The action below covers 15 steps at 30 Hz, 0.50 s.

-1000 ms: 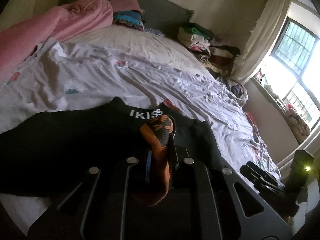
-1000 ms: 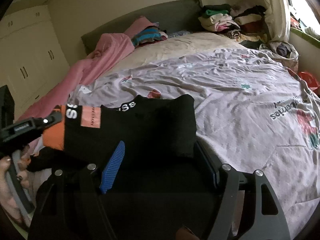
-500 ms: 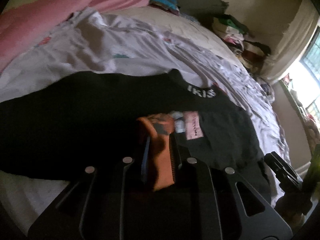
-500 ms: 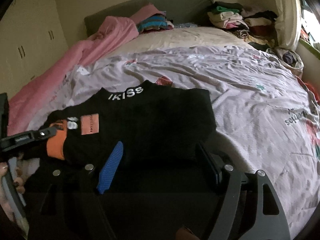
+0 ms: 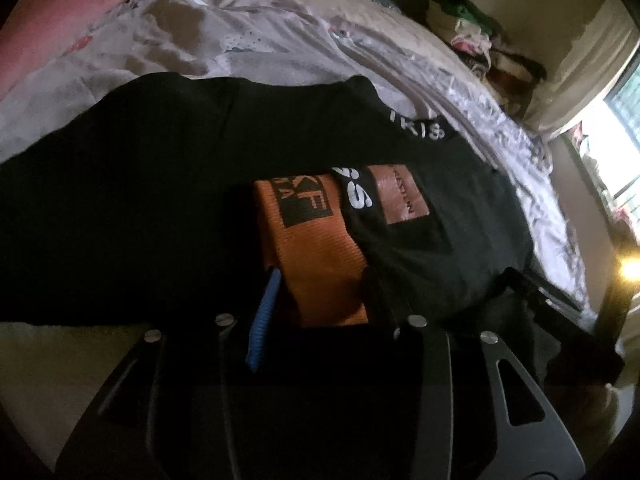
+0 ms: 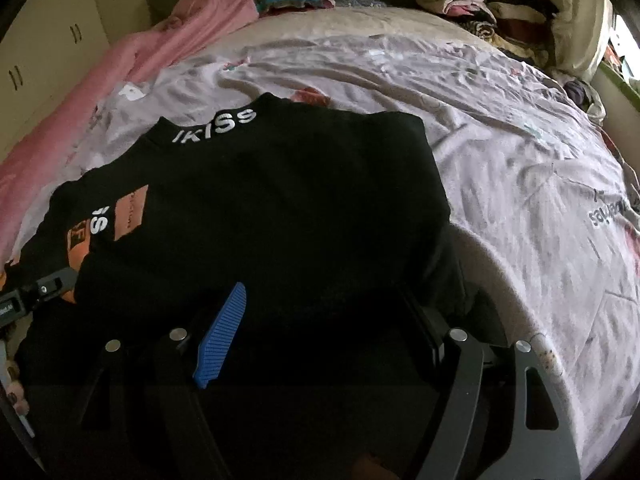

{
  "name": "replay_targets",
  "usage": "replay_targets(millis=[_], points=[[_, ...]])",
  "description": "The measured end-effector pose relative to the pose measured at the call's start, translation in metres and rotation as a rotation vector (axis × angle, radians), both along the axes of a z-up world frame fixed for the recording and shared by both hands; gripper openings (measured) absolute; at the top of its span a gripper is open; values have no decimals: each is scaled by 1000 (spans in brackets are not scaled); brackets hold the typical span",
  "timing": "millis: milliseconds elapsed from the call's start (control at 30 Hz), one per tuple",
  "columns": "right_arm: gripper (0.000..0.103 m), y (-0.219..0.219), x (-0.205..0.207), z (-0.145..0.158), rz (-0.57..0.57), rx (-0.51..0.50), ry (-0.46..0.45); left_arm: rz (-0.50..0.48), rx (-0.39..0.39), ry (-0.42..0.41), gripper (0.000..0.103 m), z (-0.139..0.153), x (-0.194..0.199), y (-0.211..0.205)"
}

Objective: Fold small clothes

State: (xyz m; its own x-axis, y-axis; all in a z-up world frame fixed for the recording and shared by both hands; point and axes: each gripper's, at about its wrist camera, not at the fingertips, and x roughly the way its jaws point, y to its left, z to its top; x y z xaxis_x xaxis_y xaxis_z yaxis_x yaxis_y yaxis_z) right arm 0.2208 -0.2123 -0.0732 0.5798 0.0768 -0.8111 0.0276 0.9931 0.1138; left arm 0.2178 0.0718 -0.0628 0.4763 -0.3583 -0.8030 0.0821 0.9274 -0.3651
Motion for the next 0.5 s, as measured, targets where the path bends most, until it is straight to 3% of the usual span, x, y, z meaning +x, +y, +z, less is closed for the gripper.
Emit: replay_targets(millis=[133,300,500], points=[[84,3,-13,16,24,33,-65,20,3,-31,43,10,-9,7],[93,15,-28,39,58,32,-136,70,11,-98,77,32,-24,21],[98,32,-40,58,74,28,-202,126,45,-128,93,46,-35,39]])
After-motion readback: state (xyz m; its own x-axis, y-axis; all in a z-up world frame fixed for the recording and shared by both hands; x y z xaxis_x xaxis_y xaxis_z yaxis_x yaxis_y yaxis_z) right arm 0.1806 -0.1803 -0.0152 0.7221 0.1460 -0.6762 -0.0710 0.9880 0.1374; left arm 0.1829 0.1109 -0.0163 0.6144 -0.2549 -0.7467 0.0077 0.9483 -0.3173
